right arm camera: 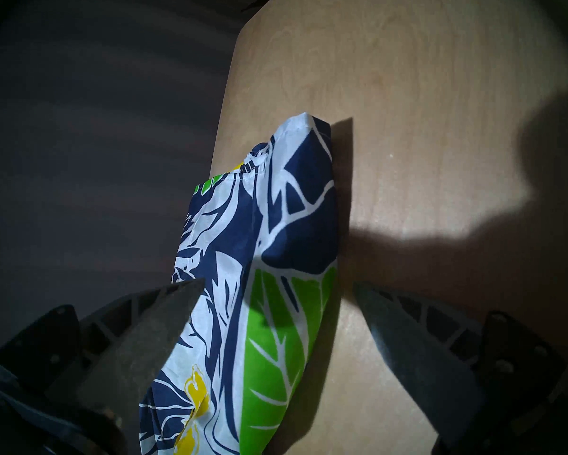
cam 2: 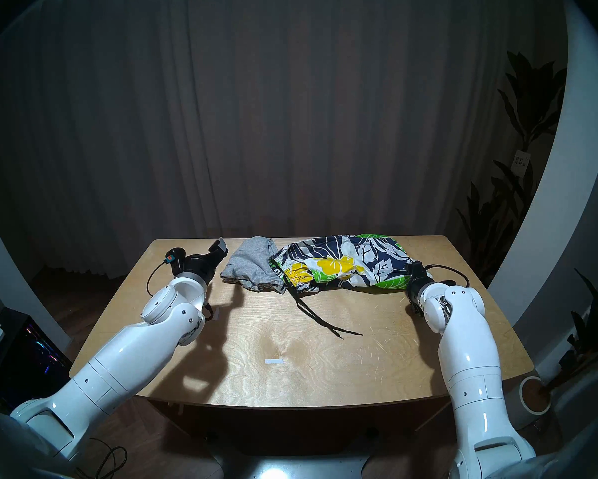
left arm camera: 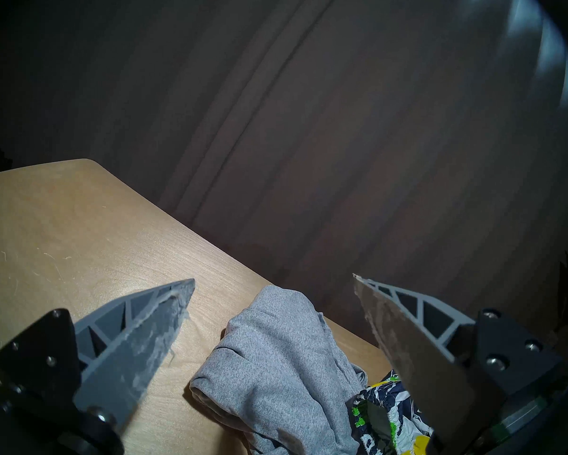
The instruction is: Fold pants twice and stack them
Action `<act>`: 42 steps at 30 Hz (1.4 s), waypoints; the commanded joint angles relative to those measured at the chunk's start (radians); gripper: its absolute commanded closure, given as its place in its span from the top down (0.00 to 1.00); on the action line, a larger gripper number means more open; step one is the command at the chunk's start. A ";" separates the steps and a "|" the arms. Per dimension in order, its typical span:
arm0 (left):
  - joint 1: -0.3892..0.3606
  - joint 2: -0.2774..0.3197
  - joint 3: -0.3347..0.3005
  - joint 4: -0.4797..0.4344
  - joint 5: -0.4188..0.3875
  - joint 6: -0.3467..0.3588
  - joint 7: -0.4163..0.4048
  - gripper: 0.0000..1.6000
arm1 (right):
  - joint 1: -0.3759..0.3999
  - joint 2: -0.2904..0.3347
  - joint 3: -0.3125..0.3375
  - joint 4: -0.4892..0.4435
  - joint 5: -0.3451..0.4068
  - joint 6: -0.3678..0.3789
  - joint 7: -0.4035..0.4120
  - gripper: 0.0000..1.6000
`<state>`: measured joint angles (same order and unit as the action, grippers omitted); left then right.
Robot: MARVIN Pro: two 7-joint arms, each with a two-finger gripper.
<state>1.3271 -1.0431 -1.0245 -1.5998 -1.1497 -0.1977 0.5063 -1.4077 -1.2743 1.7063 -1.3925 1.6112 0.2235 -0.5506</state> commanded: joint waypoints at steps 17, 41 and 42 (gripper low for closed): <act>-0.011 -0.011 -0.003 -0.044 0.039 -0.022 0.048 1.00 | 0.117 -0.004 -0.132 0.125 -0.134 -0.048 0.062 1.00; 0.003 0.006 -0.009 -0.062 0.036 -0.027 0.076 1.00 | 0.241 -0.045 -0.215 0.329 -0.205 -0.085 0.080 1.00; 0.004 0.006 -0.008 -0.062 0.036 -0.027 0.077 1.00 | 0.246 -0.047 -0.218 0.336 -0.207 -0.083 0.078 1.00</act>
<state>1.3436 -1.0373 -1.0252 -1.6416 -1.1164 -0.2196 0.5859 -1.1879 -1.2884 1.5163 -1.1249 1.4068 0.1334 -0.4698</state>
